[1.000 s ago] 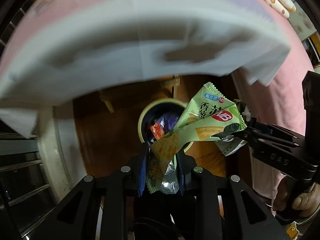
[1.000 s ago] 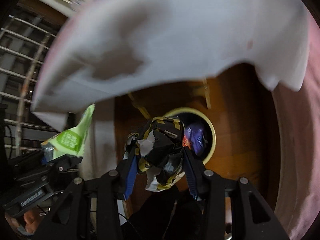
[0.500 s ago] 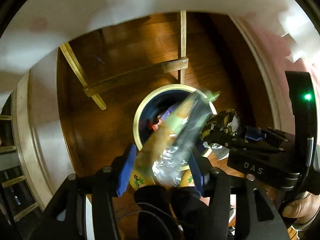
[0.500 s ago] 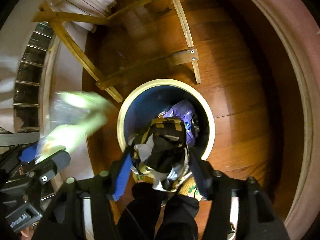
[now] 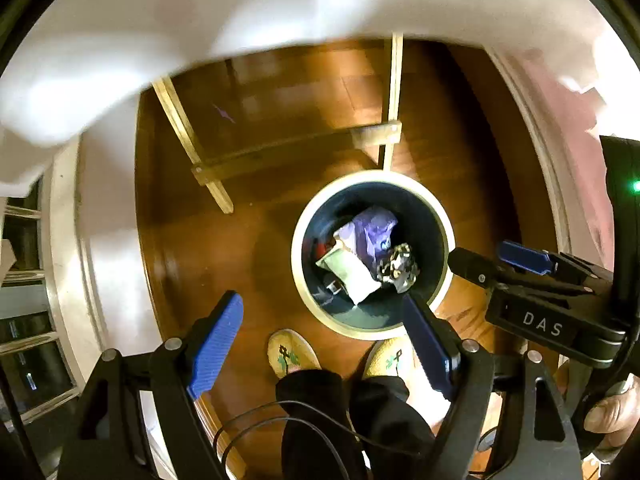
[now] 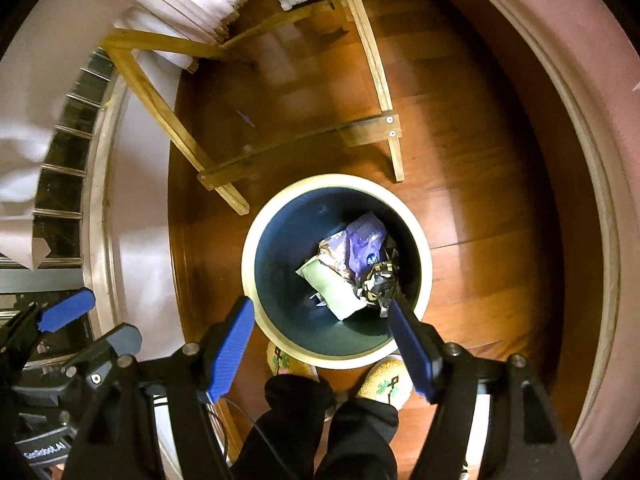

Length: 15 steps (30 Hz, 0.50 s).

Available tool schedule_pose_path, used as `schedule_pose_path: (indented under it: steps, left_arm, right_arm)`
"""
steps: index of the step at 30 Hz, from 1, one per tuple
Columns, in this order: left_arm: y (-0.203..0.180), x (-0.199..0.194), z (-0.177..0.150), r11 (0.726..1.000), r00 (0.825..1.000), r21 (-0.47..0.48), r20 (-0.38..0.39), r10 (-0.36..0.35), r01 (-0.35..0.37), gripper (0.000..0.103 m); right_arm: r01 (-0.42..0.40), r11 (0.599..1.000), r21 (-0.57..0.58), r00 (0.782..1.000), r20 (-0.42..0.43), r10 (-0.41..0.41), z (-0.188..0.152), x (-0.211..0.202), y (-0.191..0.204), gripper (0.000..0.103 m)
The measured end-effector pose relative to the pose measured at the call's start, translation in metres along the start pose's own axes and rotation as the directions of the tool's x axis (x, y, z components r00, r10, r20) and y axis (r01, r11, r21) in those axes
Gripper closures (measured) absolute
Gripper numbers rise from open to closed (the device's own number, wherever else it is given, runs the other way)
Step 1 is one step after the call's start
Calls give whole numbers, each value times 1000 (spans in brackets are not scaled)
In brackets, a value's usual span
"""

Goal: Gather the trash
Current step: 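Carry green packet and black-yellow wrapper over the bin and open both grippers, then raise both tools back over the bed toward the black card and beige box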

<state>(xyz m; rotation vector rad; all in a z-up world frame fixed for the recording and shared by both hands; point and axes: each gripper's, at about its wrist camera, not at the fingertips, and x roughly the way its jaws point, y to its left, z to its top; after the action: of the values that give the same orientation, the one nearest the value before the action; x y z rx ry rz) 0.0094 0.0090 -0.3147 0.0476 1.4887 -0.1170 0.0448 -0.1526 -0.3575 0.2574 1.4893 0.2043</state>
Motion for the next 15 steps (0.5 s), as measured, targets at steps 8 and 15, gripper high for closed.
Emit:
schedule_pose_path:
  steps: [8,15]
  left_arm:
    - [-2,-61,1,999,995,16,87,38,-40,19]
    - [-5,-122,6,995,986,42,147,83,-90,19]
  right_arm:
    - [-11,1000,-8,999,52,12,-5,-51,12,33]
    - [-22,999,-38,996,91,26,-9,-109,24,33]
